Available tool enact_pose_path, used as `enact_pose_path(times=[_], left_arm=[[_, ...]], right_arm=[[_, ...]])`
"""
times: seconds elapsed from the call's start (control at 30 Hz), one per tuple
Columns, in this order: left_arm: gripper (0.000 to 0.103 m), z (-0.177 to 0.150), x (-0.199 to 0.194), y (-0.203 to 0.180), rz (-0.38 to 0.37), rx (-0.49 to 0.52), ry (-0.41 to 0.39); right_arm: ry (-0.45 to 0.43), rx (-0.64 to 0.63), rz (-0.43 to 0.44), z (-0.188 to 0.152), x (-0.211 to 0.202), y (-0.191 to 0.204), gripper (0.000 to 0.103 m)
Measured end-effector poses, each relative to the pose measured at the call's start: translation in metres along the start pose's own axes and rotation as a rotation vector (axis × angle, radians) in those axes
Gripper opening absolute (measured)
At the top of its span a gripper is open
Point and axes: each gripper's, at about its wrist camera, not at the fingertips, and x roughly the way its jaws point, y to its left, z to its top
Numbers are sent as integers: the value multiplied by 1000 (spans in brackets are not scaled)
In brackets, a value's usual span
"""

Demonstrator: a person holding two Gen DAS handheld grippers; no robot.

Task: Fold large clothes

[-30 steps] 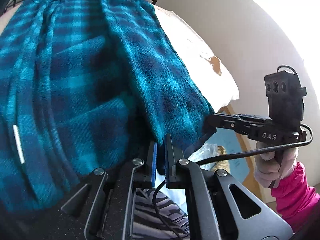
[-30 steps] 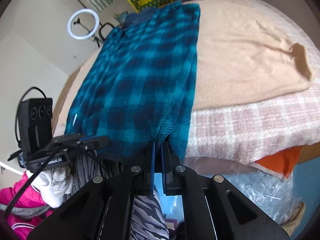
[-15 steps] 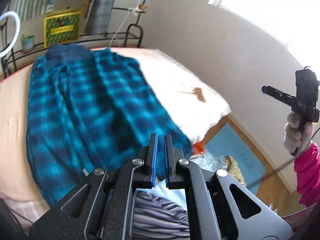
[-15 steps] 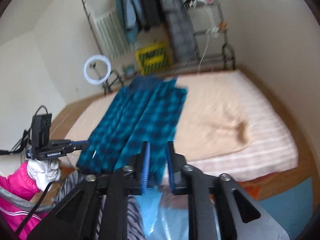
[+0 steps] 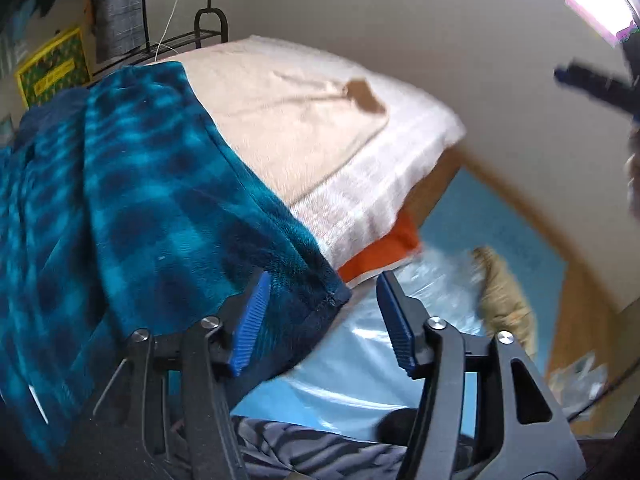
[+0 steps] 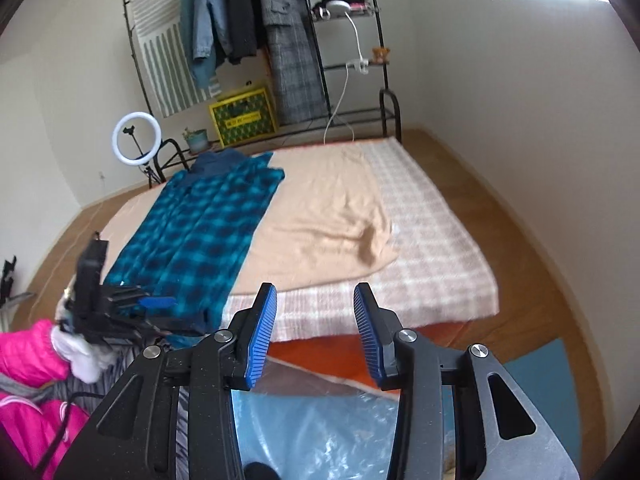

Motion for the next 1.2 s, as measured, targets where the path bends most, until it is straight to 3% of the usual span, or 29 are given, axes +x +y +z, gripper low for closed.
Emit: enact_pose_path(times=[0.27,0.37,0.43,0.5,0.63,0.77,0.87,0.97,1.1,1.2], left_arm=[[57,-11,44,-20,221,125,55],[43,-16,47,-26,279,179,31],[30,-15,44,-22,258,166,18],[16,-9,35,-8,166,94,12],[14,-2,10,23,-2,-101,-23],[13,-2,-24,50,-133,-313,-114],[13,-4,-37,56,-162,-367,-151],[13,-5,-44,60,-177,-390,-172],[12,-7,-53,64,-198,-420,-201],[12,-10,-57,69,-211,-437,-215]], right_arm=[[27,40,108,-3,36,2,39],[31,48,142,0,49,2,39],[33,55,161,2,56,1,39],[32,71,203,4,64,-1,39],[31,116,300,12,87,-5,39],[42,172,393,21,121,-4,43],[59,200,401,33,158,4,54],[106,244,438,48,206,15,57],[144,355,494,63,263,23,57],[154,426,481,76,302,28,57]])
